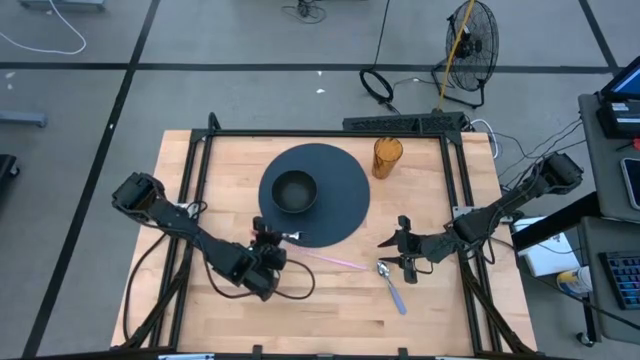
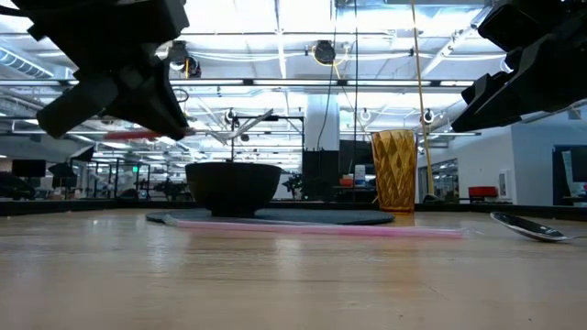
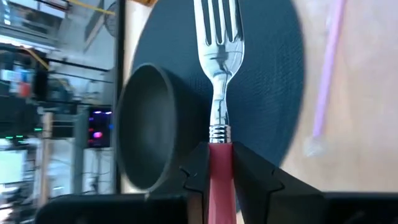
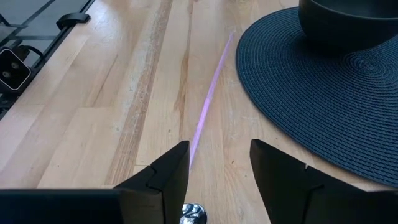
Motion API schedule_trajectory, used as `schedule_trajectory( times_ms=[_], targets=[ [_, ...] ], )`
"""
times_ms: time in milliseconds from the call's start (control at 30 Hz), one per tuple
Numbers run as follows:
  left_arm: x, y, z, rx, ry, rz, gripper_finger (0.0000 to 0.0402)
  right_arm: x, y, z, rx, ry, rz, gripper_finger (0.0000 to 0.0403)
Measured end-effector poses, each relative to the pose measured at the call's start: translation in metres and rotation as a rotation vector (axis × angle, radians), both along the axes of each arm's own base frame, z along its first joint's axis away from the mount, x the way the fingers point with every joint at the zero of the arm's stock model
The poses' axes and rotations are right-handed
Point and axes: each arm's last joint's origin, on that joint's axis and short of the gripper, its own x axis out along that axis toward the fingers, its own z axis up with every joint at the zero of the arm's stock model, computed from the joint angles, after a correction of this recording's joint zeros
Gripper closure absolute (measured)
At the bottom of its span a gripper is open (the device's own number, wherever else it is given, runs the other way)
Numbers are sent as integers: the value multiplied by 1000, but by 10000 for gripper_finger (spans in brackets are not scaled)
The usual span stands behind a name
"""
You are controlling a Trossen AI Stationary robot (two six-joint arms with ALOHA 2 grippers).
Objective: Pick & Place Utensil
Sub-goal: Put the pink fork into the black bowl
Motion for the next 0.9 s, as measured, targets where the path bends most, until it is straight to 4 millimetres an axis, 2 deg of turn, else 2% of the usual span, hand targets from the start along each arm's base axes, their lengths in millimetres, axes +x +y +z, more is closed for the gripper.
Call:
schedule_trajectory(
  times_ms=[167, 367, 600, 800, 900],
  targets=[
    [-2, 10, 6, 98, 59, 28, 362, 0, 0, 0, 0, 0, 0, 238],
    [-2, 26, 12, 236, 101, 68, 341, 0, 0, 0, 0, 0, 0, 238],
    [4, 44, 13, 326, 209, 58, 361, 0, 0, 0, 0, 0, 0, 238],
    [7, 65, 13, 371, 329, 66, 335, 0, 0, 0, 0, 0, 0, 238],
    [7, 75, 13, 392, 398, 74, 338, 0, 0, 0, -1, 0, 0, 238]
  ],
)
